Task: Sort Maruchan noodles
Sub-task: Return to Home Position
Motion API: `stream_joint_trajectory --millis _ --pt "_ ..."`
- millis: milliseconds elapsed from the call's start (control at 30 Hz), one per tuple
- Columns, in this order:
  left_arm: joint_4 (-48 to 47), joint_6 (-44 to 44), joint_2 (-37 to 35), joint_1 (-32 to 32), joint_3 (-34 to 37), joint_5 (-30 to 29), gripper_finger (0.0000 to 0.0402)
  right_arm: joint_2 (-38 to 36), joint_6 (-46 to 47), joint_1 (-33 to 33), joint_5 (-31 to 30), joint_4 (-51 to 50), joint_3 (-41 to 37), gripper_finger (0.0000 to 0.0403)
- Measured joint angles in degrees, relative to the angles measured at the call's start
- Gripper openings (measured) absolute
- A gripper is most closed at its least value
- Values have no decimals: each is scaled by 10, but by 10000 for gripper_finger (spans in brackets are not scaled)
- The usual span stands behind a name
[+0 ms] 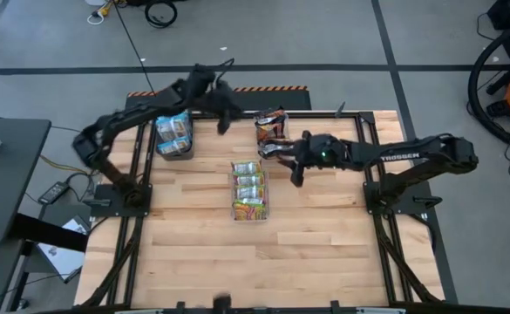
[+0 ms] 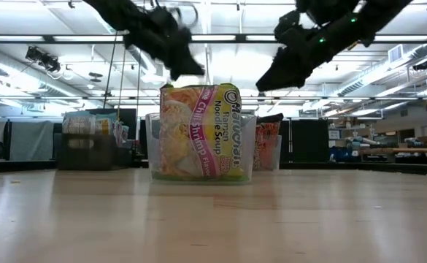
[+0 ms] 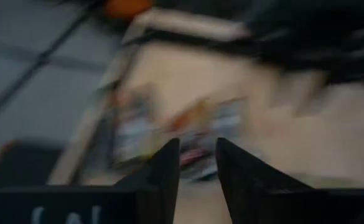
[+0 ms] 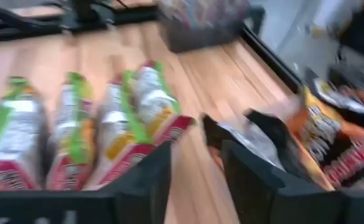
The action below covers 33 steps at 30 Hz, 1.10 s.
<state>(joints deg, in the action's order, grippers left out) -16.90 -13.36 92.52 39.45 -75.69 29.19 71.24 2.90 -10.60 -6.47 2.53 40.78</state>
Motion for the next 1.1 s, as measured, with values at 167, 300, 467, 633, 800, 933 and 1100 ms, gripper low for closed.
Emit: stream_joint_trajectory --millis 167,300,467,633,800,933,1100 --pt "134 63 -109 -100 143 13 40 -30 -44 76 -86 93 -54 71" --pt "243 97 -193 -201 267 -70 10 -71 -79 139 -106 124 -86 10" --pt "314 128 -281 -288 382 -131 9 -162 -60 165 -67 120 -137 15" --pt "421 128 -375 -310 498 -197 6 -229 -31 96 60 140 -186 7" --pt "553 181 -406 -274 600 -179 6 -252 -25 16 129 92 -186 6" --pt "588 215 -477 -275 668 -182 6 -316 -28 11 110 37 -192 6" --pt "620 221 -588 -281 752 -218 6 -439 21 58 70 -12 -227 5"
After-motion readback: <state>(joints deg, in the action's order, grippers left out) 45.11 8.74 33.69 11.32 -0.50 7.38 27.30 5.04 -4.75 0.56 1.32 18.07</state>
